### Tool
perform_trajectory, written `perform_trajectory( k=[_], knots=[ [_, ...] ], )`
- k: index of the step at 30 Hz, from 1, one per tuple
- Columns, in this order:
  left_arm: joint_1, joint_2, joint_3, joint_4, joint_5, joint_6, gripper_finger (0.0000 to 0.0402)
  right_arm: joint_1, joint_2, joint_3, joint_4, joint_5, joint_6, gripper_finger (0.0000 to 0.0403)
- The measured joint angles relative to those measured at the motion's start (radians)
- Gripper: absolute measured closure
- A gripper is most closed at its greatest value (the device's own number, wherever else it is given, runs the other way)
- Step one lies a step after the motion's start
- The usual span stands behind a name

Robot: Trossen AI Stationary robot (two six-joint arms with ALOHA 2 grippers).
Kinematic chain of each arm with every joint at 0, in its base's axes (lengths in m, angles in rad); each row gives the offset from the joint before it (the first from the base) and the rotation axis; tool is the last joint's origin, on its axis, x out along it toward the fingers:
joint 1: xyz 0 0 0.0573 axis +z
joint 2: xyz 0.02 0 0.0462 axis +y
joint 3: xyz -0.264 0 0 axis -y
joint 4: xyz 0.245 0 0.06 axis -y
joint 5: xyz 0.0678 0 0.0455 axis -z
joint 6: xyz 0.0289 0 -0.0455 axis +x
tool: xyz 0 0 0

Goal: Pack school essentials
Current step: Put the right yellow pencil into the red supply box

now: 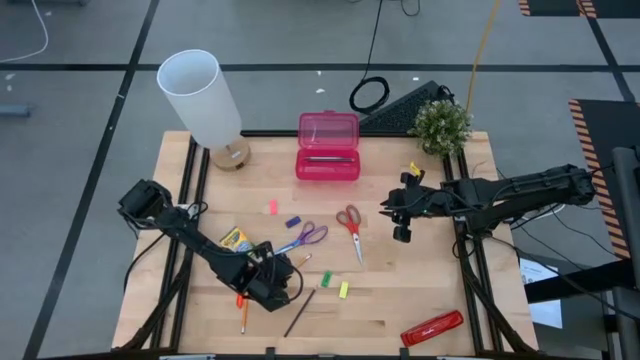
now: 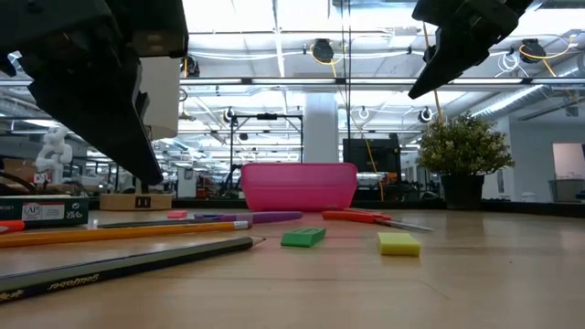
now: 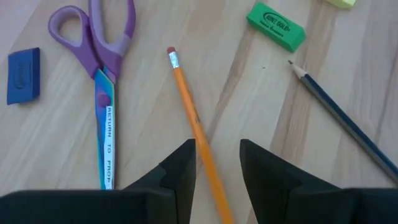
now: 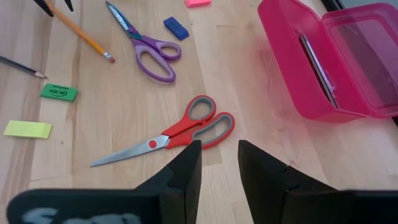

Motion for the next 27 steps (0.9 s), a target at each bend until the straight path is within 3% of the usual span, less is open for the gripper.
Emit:
perform_trajectory(
  k=[15, 27],
  knots=[
    [-0.018, 0.1, -0.001, 0.085, -0.006, -0.007, 0.0273, 0.0, 0.0, 0.0, 0.0, -0.002, 0.0, 0.0303],
    [-0.035, 0.124, 0.028, 0.059, -0.088, 0.016, 0.0273, 0.0, 0.001, -0.013, 0.012, -0.002, -0.001, 0.0303]
  ],
)
